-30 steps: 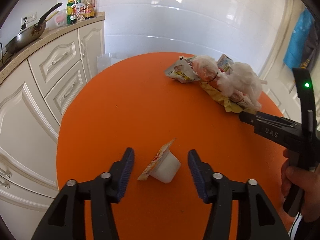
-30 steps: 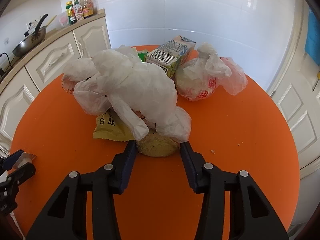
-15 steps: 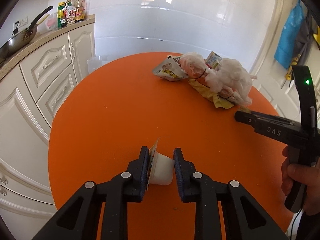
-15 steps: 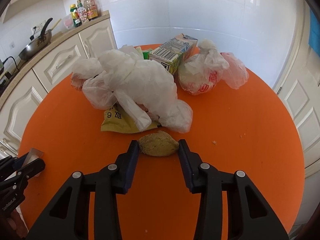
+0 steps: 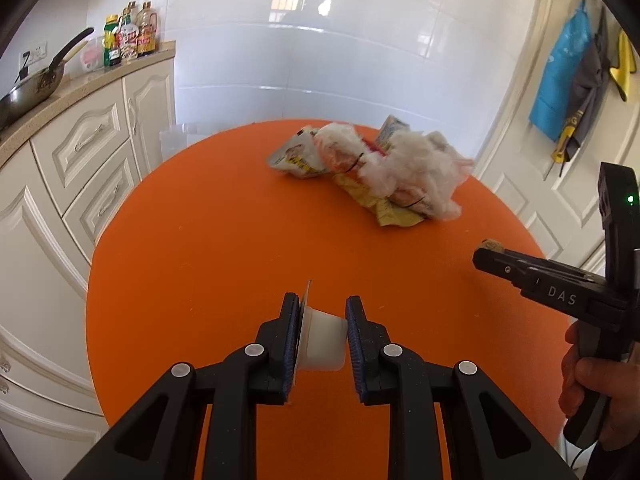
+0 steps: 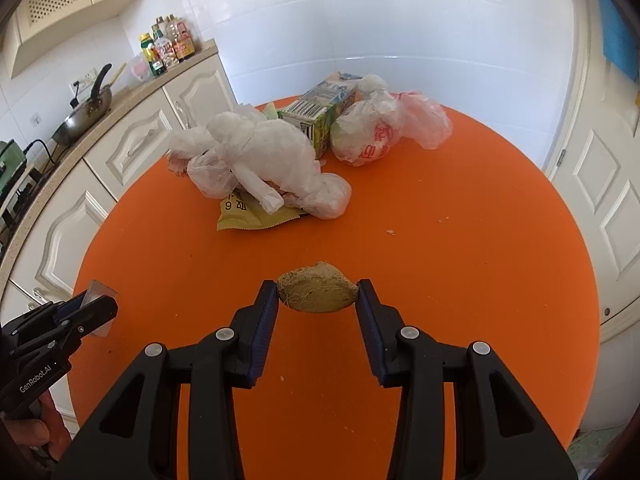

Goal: Collect trash
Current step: 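Grasp the paper cup with the left tool while the right tool grasps the bread piece, then carry the cup and bread to the blue bucket and release them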

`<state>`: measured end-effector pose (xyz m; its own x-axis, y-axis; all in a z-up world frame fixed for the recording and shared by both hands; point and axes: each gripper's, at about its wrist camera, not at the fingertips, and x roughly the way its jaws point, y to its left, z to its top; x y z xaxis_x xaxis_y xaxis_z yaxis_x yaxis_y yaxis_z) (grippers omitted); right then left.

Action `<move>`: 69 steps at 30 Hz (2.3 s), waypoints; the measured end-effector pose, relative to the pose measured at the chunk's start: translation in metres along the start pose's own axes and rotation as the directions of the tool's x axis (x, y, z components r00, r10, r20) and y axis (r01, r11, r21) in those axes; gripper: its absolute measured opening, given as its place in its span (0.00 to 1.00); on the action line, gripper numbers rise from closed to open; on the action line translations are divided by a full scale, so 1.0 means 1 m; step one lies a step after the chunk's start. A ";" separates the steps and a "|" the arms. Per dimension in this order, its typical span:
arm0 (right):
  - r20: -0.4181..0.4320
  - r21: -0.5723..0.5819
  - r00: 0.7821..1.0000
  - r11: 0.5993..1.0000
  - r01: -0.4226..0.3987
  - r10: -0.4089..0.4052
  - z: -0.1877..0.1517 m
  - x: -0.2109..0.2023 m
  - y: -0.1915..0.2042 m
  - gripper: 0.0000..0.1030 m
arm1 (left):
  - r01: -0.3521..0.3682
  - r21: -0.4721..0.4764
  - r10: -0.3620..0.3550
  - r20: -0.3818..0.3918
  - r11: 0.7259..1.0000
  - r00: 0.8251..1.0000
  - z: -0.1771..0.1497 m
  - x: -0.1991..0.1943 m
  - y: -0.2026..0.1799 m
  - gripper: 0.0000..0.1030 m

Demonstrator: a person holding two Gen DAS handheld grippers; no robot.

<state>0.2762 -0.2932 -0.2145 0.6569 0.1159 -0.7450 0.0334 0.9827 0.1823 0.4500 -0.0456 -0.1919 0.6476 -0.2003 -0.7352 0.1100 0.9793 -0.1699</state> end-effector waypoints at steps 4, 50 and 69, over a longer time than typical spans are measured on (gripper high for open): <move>0.052 0.003 0.999 1.000 0.001 -0.001 0.002 -0.027 -0.007 0.39 | 0.034 0.026 -0.035 0.044 0.999 0.998 0.010 -0.016 -0.021 0.18; -0.099 0.709 0.925 0.627 0.324 -0.366 -0.193 -0.148 -0.431 0.39 | 0.602 0.402 -0.349 -0.544 0.690 0.763 0.001 0.235 -0.513 0.18; -0.183 0.778 0.938 0.540 0.322 -0.295 -0.227 -0.097 -0.473 0.77 | 0.559 0.413 -0.208 -0.640 0.718 0.740 -0.002 0.352 -0.582 0.66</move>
<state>0.0259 -0.7359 -0.3743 0.4685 -0.1550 -0.8698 0.8153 0.4552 0.3580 0.6124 -0.6859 -0.3538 -0.0259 -0.3707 -0.9284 0.7530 0.6036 -0.2620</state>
